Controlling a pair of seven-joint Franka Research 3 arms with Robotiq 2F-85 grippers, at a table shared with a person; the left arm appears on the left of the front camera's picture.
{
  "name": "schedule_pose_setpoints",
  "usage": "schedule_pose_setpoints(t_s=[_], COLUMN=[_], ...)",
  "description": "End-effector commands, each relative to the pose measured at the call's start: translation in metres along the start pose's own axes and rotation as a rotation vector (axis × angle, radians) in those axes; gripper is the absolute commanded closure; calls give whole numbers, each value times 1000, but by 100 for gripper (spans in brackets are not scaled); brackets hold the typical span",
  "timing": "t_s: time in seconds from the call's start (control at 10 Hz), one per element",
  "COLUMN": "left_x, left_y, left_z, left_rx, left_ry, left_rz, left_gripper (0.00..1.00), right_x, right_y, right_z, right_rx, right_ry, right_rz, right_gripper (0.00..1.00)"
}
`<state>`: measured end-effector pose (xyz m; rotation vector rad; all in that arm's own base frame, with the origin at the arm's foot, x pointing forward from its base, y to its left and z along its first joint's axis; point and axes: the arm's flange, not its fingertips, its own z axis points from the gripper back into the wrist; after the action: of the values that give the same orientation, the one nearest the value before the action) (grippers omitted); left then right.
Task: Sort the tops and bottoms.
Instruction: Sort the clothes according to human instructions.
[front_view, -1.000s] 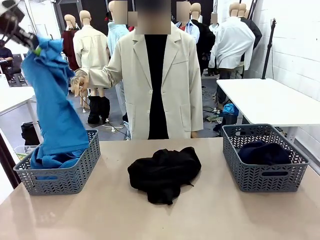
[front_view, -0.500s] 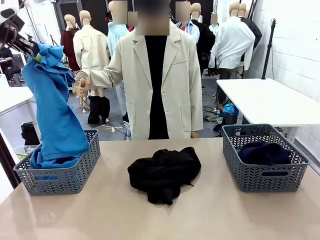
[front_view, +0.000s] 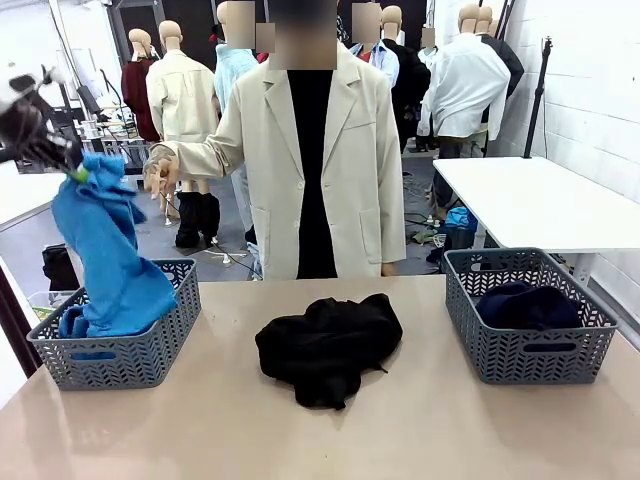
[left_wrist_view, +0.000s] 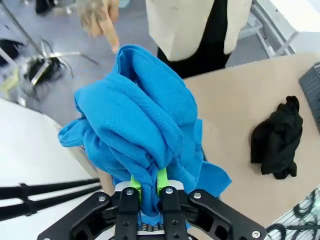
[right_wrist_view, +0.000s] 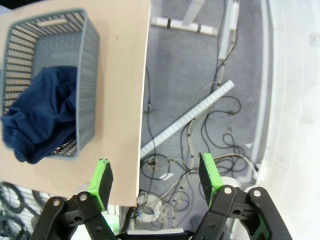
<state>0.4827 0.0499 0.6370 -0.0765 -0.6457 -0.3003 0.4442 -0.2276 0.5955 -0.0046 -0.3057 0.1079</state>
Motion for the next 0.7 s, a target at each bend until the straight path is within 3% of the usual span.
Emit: schedule_pose_setpoints(t_s=[0.0,0.2,0.6], left_x=[-17,-60,-108], left_y=[8,14,-6], left_z=[-33,-81,-112], left_rx=[-34,-116,-191], left_ry=[30,185,368], left_rz=[93,198,229], left_gripper=[100,100,100], right_x=[-1,-1,-1], right_y=[2,2,2], right_z=[1,1,1], right_rx=[-12,-12,-12], right_ry=[12,12,12], right_rz=[10,10,10], right_gripper=[14,14,14])
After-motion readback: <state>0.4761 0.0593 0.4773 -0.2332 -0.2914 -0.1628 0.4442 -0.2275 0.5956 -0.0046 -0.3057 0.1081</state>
